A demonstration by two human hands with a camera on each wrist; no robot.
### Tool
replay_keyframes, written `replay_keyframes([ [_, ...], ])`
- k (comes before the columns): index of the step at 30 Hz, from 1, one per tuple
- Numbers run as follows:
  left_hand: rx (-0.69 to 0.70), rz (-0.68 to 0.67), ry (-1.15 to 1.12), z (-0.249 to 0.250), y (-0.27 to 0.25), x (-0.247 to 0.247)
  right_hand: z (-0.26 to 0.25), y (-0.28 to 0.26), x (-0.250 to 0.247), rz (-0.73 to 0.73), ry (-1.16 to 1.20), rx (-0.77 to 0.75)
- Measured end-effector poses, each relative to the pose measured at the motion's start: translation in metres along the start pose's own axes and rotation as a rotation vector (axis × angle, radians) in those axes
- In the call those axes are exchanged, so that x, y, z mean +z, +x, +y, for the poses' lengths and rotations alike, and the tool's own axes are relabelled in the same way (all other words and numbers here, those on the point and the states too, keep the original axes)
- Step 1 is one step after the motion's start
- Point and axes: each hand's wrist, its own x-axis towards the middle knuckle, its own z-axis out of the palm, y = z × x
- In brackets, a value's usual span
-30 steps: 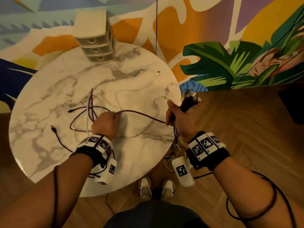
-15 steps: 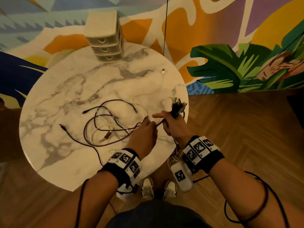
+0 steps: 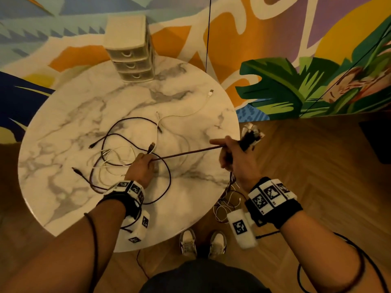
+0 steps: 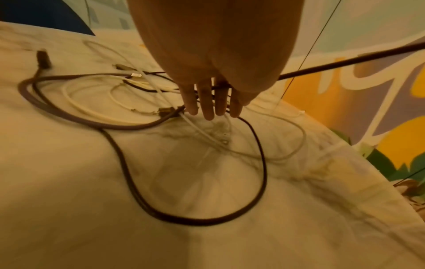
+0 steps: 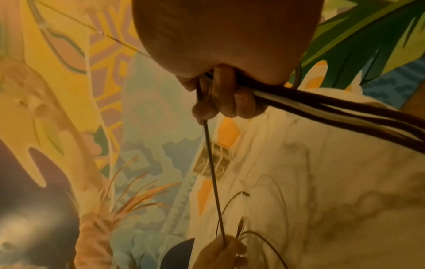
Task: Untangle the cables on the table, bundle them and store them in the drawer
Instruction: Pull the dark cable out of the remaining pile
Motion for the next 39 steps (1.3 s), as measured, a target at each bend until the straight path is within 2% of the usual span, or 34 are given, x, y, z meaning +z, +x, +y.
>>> replay_keyframes([
  [1,0.000,0.015,-0.004,-0.003,0.000,-0.002,-0.003,0.001,-0.004,0.031,0.019,-0.004],
  [3,0.024,0.132,-0.025,0.004,0.006,-0.013,-0.004,0.003,-0.007,0.080,0.056,0.006],
  [6,0.041,0.300,-0.005,0.028,0.008,-0.034,0.002,0.002,0.000,0.030,0.021,0.061],
  [12,0.280,0.248,0.370,0.086,-0.037,-0.028,0.024,-0.002,0.047,-0.193,-0.252,0.209],
  [14,0.366,0.243,0.402,0.094,-0.046,-0.023,0.032,0.001,0.062,-0.209,-0.369,0.246],
  [16,0.414,0.234,0.374,0.095,-0.052,-0.016,0.037,0.008,0.072,-0.144,-0.366,0.305],
  [18,0.378,0.175,0.318,0.089,-0.054,-0.009,0.037,0.012,0.076,-0.073,-0.338,0.336],
  [21,0.200,0.055,0.236,0.063,-0.045,-0.008,0.026,0.015,0.067,-0.009,-0.280,0.278],
  [23,0.125,0.068,0.189,0.040,-0.032,-0.017,0.015,0.017,0.053,0.003,-0.153,0.228],
  [26,0.150,0.166,0.118,0.011,-0.012,-0.029,-0.002,0.020,0.037,0.051,-0.019,0.164],
  [28,0.145,0.124,0.058,-0.002,-0.006,-0.025,-0.004,0.020,0.030,0.076,0.001,0.123],
  [30,0.070,0.015,0.028,-0.011,-0.006,-0.019,-0.005,0.017,0.026,0.102,0.028,0.103],
  [32,0.021,0.075,-0.020,-0.015,-0.004,-0.020,-0.009,0.016,0.020,0.141,0.073,0.082],
  [35,0.066,0.319,-0.069,-0.007,-0.003,-0.034,-0.020,0.019,0.011,0.213,0.195,0.050],
  [36,0.102,0.349,-0.051,-0.003,-0.004,-0.038,-0.022,0.020,0.009,0.222,0.227,0.041],
  [39,0.245,0.304,0.035,0.009,-0.011,-0.039,-0.020,0.019,0.017,0.175,0.194,0.075],
])
